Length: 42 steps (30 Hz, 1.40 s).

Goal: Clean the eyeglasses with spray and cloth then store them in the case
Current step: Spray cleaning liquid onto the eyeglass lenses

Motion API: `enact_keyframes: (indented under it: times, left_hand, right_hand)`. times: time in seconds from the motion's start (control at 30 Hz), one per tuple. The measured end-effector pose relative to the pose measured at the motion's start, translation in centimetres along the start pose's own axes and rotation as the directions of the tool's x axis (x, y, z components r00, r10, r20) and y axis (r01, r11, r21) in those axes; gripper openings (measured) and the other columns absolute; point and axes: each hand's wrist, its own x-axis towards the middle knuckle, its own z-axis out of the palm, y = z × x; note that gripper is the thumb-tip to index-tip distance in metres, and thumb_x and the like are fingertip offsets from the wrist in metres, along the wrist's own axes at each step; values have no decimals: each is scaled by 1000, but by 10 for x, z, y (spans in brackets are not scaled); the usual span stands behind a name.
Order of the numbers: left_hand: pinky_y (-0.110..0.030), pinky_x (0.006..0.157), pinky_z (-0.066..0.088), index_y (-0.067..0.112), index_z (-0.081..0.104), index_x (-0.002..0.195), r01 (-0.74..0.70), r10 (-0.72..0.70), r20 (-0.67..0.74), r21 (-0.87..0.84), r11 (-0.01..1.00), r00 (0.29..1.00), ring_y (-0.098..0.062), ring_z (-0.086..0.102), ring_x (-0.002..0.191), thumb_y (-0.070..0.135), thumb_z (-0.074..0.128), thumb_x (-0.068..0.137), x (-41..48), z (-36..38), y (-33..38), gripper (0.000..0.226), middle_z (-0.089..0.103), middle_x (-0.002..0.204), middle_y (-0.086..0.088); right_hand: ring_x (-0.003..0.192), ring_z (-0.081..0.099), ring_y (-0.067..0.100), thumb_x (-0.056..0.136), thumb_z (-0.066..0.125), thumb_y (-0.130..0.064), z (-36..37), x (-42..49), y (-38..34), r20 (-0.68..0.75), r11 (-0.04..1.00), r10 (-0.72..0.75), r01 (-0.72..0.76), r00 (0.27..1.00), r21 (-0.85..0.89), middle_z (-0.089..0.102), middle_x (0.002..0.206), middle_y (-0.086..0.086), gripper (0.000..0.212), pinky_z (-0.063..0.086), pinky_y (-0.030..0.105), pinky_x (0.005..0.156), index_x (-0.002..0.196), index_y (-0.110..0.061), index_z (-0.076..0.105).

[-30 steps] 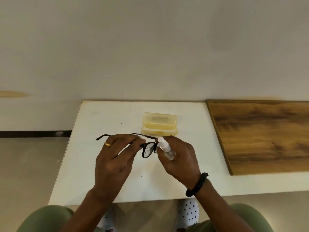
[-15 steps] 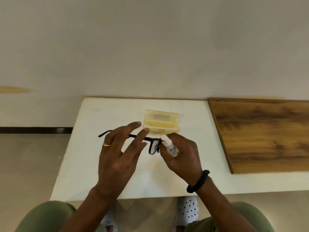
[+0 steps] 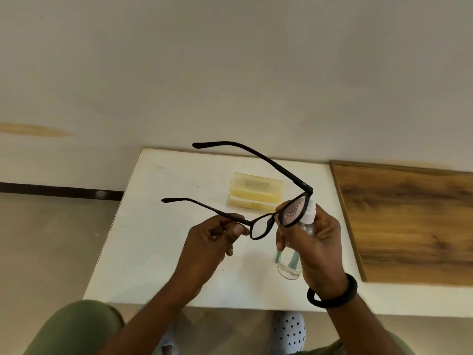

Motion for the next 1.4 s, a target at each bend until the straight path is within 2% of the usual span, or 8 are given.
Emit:
enact_keyframes:
  times: [0.27,0.43,0.67,0.8,0.87,0.97,1.07,1.4]
  left_hand:
    - [-21,47,39,26,78,90,-6,4,-23,-96,995,1000,-11,53,55,36,74,72,0,-3,-2,21,68,66,1]
    - [-15,50,41,24,78,90,-43,30,-156,-81,996,987,-7,51,51,35,74,72,3,-6,0,22,66,58,6]
    - [-12,60,44,26,77,97,-251,349,-417,273,929,839,-11,59,56,26,77,83,20,-39,-5,14,70,68,16]
    - [-22,65,51,13,77,103,-377,582,-374,492,785,722,-15,66,65,20,75,86,25,-58,-7,18,76,86,2]
    - [-19,65,51,11,76,104,-404,633,-341,543,736,695,-14,66,66,18,73,86,27,-63,-9,19,76,90,0]
    - [-10,73,51,20,72,108,-430,658,-294,564,705,693,-6,68,80,20,75,87,28,-63,-15,22,75,98,4]
    - [-17,76,56,29,68,110,-458,638,-256,512,727,726,-5,70,87,26,72,87,25,-54,-18,23,72,104,14]
    - [-10,72,52,27,72,106,-442,565,-195,443,780,802,4,68,79,10,75,85,16,-28,-22,27,72,100,19]
  right_hand:
    - [46,53,23,84,64,-3,6,-3,-5,61,1000,27,-27,998,-4,64,67,1,14,45,25,50,87,10,60]
    - [48,52,25,87,65,-7,10,-1,2,14,995,66,-64,998,-78,58,58,7,2,46,33,51,85,-6,64]
    - [54,59,21,78,71,-13,12,-3,41,-17,900,328,-318,945,-300,60,77,10,46,56,40,58,109,-28,41]
    - [56,62,16,88,67,-12,29,-16,47,136,867,230,-139,964,-478,59,82,1,67,59,38,57,131,-39,23]
    - [60,61,9,91,65,-19,39,-24,44,242,855,145,2,959,-518,56,85,-13,70,53,21,58,136,-43,17]
    - [71,56,-2,95,61,-30,55,-36,35,379,839,39,176,925,-515,47,96,-28,63,39,5,65,137,-52,20]
    - [81,56,1,96,58,-32,63,-43,31,418,826,-42,266,908,-496,54,111,-18,63,42,6,71,134,-63,18]
    - [64,54,7,95,60,-23,57,-33,42,274,865,-40,171,961,-471,46,83,-28,49,39,9,65,134,-35,33]
